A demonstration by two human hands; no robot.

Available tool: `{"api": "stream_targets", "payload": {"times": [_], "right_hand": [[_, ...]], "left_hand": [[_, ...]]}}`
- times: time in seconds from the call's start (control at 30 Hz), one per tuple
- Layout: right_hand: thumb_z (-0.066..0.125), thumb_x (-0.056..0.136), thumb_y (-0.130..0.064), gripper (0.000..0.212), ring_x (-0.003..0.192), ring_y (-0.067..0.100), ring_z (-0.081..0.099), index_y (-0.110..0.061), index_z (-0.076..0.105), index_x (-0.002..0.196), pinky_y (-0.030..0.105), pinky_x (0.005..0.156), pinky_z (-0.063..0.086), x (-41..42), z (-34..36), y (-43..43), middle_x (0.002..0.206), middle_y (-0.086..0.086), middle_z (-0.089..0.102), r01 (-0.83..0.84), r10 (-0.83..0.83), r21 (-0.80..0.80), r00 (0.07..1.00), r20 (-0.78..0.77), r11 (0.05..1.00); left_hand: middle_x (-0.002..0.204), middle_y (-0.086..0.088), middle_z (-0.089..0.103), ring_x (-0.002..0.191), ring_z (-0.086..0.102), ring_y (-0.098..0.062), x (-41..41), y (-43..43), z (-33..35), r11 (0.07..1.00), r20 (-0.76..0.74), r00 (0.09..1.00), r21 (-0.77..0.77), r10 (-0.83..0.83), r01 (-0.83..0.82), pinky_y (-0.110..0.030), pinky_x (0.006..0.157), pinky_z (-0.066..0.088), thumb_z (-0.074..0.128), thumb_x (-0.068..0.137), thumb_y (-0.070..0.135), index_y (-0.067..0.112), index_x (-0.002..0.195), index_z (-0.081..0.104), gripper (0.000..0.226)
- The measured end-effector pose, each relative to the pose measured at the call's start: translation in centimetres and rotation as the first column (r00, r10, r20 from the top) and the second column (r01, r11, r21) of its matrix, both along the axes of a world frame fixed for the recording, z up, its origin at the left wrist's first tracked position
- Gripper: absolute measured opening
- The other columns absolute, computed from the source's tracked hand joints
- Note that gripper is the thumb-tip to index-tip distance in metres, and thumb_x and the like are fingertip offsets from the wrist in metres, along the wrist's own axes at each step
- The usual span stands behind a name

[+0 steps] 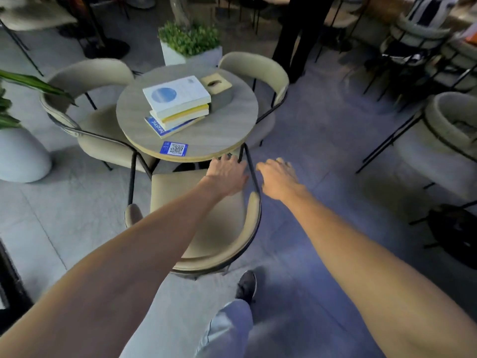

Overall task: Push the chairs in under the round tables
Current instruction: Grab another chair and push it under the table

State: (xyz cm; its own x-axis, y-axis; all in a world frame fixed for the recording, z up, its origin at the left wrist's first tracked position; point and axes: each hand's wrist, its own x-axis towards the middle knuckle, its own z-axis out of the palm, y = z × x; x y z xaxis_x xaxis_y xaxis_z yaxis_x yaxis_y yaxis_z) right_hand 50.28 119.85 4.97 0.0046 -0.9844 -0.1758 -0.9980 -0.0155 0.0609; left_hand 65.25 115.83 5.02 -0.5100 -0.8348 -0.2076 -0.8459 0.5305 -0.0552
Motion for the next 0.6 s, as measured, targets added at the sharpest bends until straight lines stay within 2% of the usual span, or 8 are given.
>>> {"api": "stream_targets", "payload": {"times": [0.17, 0.33, 0.6], "right_hand": [[0.063, 0.087, -0.011, 0.047, 0.12, 0.031, 0.048, -0.02, 0.056, 0.133, 0.041, 0.095, 0.039, -7.3, 1.4, -7.6, 0.127, 0.008, 0.058, -0.004, 0.004, 0.006, 1.0, -0.017, 1.0], [0.065, 0.086, -0.015, 0.041, 0.119, 0.031, 0.048, -0.018, 0.056, 0.125, 0.04, 0.093, 0.039, -15.0, 3.1, -15.2, 0.123, 0.007, 0.057, -0.064, 0.063, -0.005, 0.995, -0.071, 0.998], [0.06, 0.088, -0.012, 0.047, 0.12, 0.032, 0.047, -0.017, 0.052, 0.134, 0.042, 0.097, 0.04, -28.4, 3.9, -28.1, 0.127, 0.009, 0.056, -0.066, 0.067, 0.008, 0.997, -0.038, 0.998]], "left_hand": [[0.134, -0.012, 0.05, 0.123, 0.047, -0.032, -7.2, -8.1, 1.4, 1.0, -0.003, 1.0, -0.005, 0.026, -0.026, -0.045, 0.094, 0.04, 0.035, 0.102, 0.045, 0.018, 0.135, 0.047, 0.044], [0.133, -0.011, 0.05, 0.122, 0.047, -0.032, -14.4, -16.0, 2.2, 0.998, 0.024, 0.998, -0.016, 0.066, -0.065, -0.044, 0.095, 0.04, 0.036, 0.1, 0.045, 0.019, 0.135, 0.047, 0.045], [0.13, -0.011, 0.05, 0.119, 0.049, -0.033, -25.7, -27.8, 3.2, 0.994, 0.054, 0.993, -0.006, 0.108, -0.108, -0.043, 0.09, 0.041, 0.041, 0.098, 0.044, 0.019, 0.131, 0.047, 0.043]]}}
